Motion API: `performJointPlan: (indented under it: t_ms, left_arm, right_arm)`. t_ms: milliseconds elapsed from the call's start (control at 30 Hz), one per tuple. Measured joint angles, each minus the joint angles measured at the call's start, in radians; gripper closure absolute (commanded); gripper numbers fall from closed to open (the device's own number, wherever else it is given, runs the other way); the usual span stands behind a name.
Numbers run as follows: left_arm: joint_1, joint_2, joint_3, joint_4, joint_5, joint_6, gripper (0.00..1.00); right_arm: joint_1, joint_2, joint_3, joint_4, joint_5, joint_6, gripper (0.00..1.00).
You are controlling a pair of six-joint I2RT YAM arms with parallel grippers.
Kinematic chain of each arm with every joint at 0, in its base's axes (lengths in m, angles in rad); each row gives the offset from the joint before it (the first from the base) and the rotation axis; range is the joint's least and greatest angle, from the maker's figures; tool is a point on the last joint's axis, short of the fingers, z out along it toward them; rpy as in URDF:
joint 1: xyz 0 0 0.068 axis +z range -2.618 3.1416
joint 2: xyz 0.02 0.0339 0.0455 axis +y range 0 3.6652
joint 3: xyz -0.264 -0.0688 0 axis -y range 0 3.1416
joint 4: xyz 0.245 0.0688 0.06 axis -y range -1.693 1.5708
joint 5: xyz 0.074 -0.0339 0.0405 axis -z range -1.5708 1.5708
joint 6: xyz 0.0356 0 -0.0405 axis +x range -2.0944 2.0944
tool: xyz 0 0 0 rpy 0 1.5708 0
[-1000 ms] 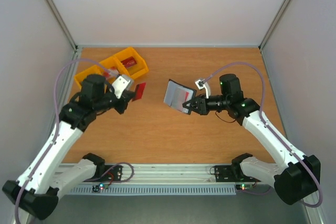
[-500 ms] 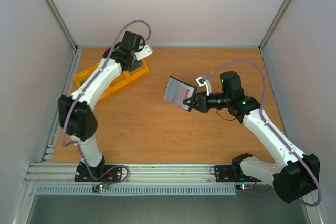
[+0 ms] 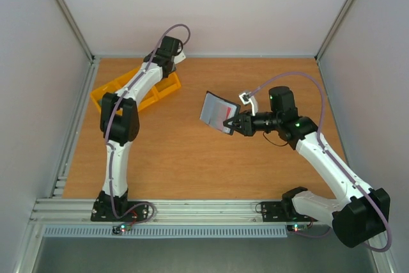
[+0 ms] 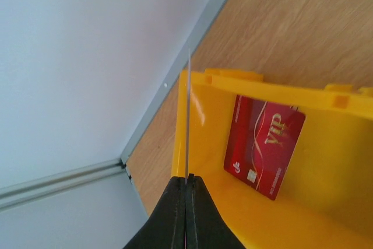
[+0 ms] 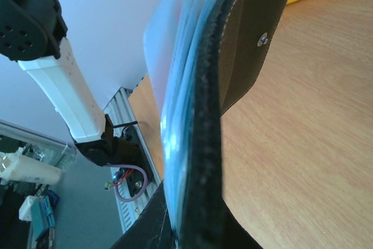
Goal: Take the credit cards out of the card holder
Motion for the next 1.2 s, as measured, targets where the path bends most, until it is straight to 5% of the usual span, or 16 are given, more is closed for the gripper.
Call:
performJointPlan:
  t_ms: [700,1200]
  left_arm:
    - [0.019,0.069,0.019,-0.097,-0.022,-0.123,1.00]
    - [0.053,0.117,-0.047,0.013,-0.071,-0.065,0.96]
  right_arm:
    - [0.000,-0.011,0.003,-0.036,0.002,-0.016,0.99]
    - [0.000,-0.018,0.003,-0.035,-0.005,-0.024,0.99]
